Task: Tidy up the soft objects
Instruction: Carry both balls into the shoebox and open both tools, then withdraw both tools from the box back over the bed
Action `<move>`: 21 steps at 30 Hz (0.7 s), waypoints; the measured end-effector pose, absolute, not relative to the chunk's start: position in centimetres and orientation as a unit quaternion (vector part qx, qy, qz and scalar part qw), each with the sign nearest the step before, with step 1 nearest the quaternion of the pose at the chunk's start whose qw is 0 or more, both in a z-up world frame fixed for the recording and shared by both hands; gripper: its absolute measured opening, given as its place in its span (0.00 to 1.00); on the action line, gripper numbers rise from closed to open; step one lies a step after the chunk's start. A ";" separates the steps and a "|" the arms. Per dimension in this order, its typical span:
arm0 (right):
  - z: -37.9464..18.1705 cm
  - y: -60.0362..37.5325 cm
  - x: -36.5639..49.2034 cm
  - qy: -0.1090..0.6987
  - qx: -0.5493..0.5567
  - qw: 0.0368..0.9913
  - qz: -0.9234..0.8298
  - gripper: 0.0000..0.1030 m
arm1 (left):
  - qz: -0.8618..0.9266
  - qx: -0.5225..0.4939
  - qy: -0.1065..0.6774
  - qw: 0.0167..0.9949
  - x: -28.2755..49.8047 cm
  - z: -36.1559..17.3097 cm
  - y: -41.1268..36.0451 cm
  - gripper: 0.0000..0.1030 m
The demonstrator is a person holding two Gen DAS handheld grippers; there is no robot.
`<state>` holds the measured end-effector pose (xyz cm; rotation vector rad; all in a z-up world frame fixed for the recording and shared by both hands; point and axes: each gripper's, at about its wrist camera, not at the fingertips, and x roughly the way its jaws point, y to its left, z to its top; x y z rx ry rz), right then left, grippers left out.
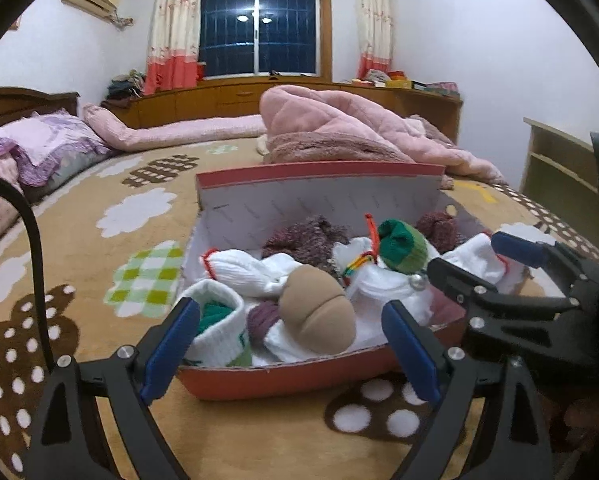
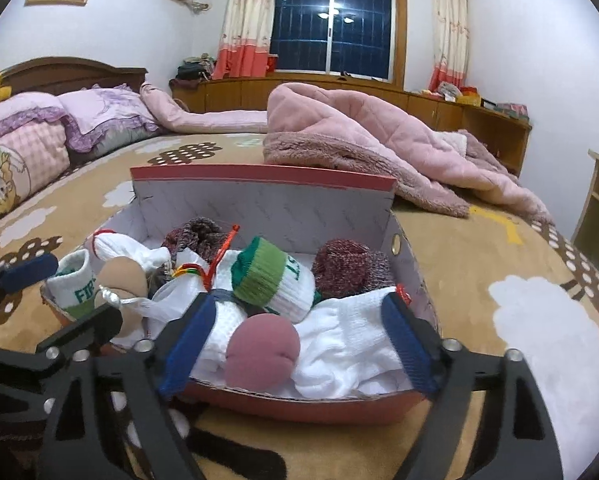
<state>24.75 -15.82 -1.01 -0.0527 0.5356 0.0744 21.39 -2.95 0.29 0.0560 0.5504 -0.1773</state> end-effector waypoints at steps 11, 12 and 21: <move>-0.4 -16.6 24.5 0.287 -0.003 0.957 0.044 0.86 | -0.101 0.022 0.292 0.951 21.5 0.5 -3.0 0.92; -0.4 -16.7 24.4 0.287 -0.005 0.957 0.042 0.86 | -0.099 0.024 0.290 0.951 21.4 0.5 -3.0 0.92; -0.4 -16.6 23.4 0.269 -0.018 0.962 0.032 0.86 | -0.090 0.033 0.284 0.954 20.1 0.3 -3.4 0.92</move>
